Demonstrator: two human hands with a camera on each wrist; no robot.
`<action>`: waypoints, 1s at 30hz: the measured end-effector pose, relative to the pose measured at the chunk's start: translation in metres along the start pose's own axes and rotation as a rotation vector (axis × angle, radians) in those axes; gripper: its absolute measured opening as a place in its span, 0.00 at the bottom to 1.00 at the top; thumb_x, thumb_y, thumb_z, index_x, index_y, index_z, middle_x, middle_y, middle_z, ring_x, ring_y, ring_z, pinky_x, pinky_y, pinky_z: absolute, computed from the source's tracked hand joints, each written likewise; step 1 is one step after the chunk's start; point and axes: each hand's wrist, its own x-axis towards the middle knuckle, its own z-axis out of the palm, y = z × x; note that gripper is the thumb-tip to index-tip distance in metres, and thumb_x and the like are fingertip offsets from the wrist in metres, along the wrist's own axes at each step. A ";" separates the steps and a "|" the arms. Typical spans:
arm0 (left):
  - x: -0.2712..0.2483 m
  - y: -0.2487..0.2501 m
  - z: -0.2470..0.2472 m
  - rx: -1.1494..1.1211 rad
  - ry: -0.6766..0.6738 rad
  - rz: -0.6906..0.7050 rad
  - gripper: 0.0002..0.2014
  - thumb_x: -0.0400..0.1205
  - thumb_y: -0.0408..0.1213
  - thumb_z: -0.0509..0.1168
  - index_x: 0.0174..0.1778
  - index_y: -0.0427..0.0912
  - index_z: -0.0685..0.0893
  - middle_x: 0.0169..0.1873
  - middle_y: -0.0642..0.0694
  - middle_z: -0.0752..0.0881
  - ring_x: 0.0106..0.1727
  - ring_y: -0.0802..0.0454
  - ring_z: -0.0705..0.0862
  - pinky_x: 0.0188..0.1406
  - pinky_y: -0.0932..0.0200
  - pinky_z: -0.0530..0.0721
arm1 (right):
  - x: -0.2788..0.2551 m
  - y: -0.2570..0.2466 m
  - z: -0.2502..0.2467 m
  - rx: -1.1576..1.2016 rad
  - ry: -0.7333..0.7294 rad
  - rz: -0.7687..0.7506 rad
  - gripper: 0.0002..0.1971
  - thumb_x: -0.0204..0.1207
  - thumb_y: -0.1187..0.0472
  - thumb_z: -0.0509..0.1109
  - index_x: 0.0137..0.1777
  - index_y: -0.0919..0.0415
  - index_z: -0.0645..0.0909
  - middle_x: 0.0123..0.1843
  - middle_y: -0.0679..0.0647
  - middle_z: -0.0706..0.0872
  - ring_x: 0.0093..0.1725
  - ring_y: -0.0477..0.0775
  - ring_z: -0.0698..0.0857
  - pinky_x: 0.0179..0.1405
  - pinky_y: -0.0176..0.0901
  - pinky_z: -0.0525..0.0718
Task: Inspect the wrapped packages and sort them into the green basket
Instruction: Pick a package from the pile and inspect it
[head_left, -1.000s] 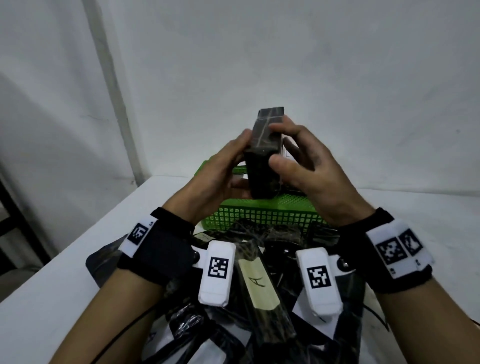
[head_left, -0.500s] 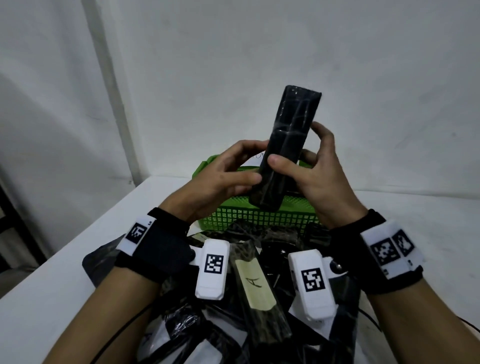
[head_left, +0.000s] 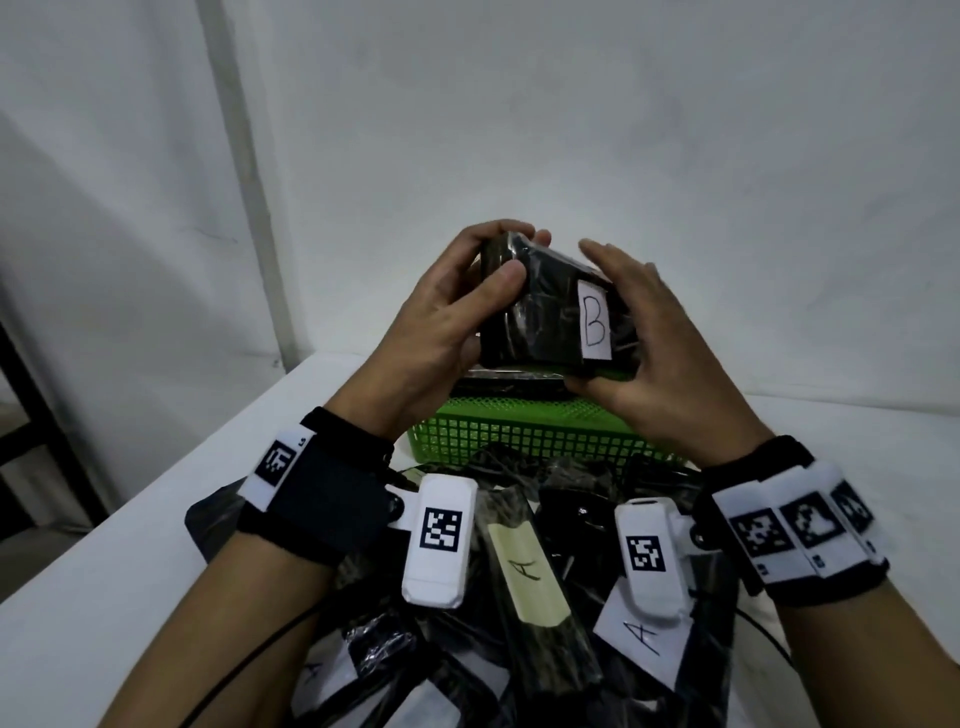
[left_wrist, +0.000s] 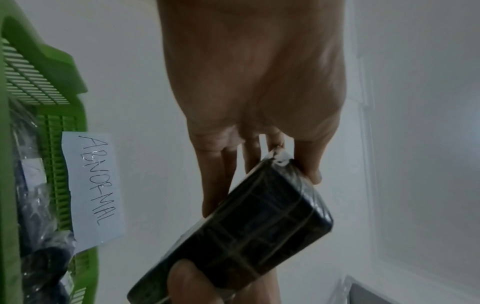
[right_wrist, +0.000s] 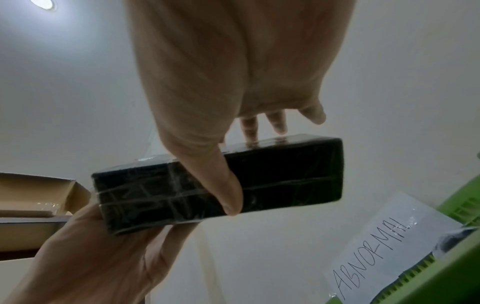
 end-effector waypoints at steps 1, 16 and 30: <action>0.000 0.000 -0.001 -0.009 0.006 0.013 0.13 0.86 0.34 0.60 0.66 0.43 0.76 0.75 0.39 0.78 0.72 0.46 0.82 0.55 0.48 0.88 | 0.000 0.001 0.000 0.022 0.030 0.025 0.52 0.66 0.51 0.83 0.86 0.38 0.56 0.85 0.48 0.66 0.86 0.59 0.65 0.81 0.69 0.68; 0.006 -0.013 -0.020 0.096 0.428 -0.199 0.12 0.89 0.42 0.60 0.62 0.41 0.83 0.45 0.50 0.88 0.44 0.52 0.88 0.38 0.57 0.89 | -0.003 -0.010 -0.011 0.349 0.502 0.056 0.43 0.66 0.44 0.83 0.80 0.52 0.73 0.75 0.47 0.80 0.70 0.44 0.82 0.64 0.51 0.87; 0.004 -0.015 -0.020 0.379 0.371 -0.203 0.11 0.88 0.39 0.62 0.55 0.40 0.89 0.43 0.48 0.90 0.40 0.57 0.89 0.31 0.66 0.85 | -0.002 -0.006 -0.018 0.016 0.455 0.046 0.42 0.68 0.35 0.77 0.80 0.51 0.75 0.73 0.44 0.81 0.72 0.49 0.75 0.70 0.48 0.78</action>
